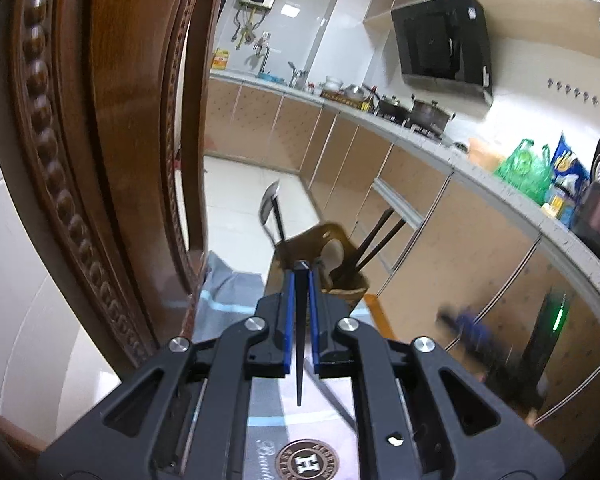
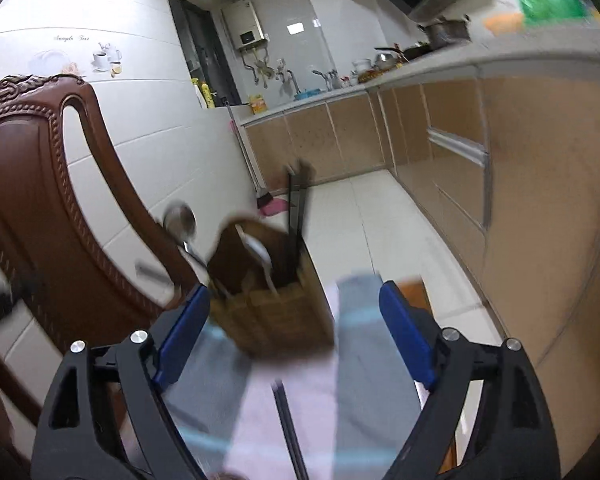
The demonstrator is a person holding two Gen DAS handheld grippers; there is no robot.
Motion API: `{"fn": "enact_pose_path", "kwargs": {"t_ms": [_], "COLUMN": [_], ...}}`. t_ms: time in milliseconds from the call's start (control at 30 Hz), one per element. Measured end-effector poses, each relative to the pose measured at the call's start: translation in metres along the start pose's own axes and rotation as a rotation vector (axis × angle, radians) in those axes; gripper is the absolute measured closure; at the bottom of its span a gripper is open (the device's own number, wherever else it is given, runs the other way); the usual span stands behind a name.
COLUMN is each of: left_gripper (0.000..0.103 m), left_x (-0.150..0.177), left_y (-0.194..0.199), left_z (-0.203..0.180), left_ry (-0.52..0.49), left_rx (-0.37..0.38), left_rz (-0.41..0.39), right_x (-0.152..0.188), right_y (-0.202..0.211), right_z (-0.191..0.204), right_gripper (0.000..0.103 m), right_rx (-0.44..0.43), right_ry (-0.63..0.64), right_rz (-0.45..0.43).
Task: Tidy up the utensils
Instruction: 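Carry the chopstick over the wooden holder with the right tool and open it, then open the left tool to drop its chopstick into the holder while the right tool returns to the cloth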
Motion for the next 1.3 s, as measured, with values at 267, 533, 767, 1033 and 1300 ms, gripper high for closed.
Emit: {"fn": "enact_pose_path", "kwargs": {"t_ms": [267, 533, 767, 1033, 1300], "left_gripper": [0.097, 0.097, 0.097, 0.096, 0.026], "left_x": [-0.075, -0.151, -0.135, -0.082, -0.02], "left_y": [0.015, -0.021, -0.101, -0.165, -0.106], "left_z": [-0.026, -0.047, -0.026, 0.001, -0.018], "left_ry": [0.076, 0.04, 0.086, 0.077, -0.121], "left_rx": [0.021, -0.047, -0.08, -0.133, -0.219], "left_rz": [-0.118, -0.164, -0.081, 0.03, -0.005], "right_x": [0.046, 0.042, 0.039, 0.039, 0.058], "right_y": [-0.014, -0.025, -0.024, -0.029, -0.05], "right_z": [-0.031, -0.043, -0.048, -0.045, -0.024], "right_gripper": [0.018, 0.018, 0.018, 0.018, 0.02], "right_rx": [0.029, -0.02, -0.028, -0.039, 0.007], "right_ry": [-0.017, -0.1, -0.101, -0.086, 0.032], "right_rz": [0.111, 0.144, 0.14, 0.157, 0.242]}}
Point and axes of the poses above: each gripper's, at about its wrist camera, not at the fingertips, and y roughly against the way its jaws point, z to its left, x to its underside, the point moved 9 cm from there along -y, roughly the way its jaws point, and after that the axes turned 1 degree about x, right-handed, at the moved point
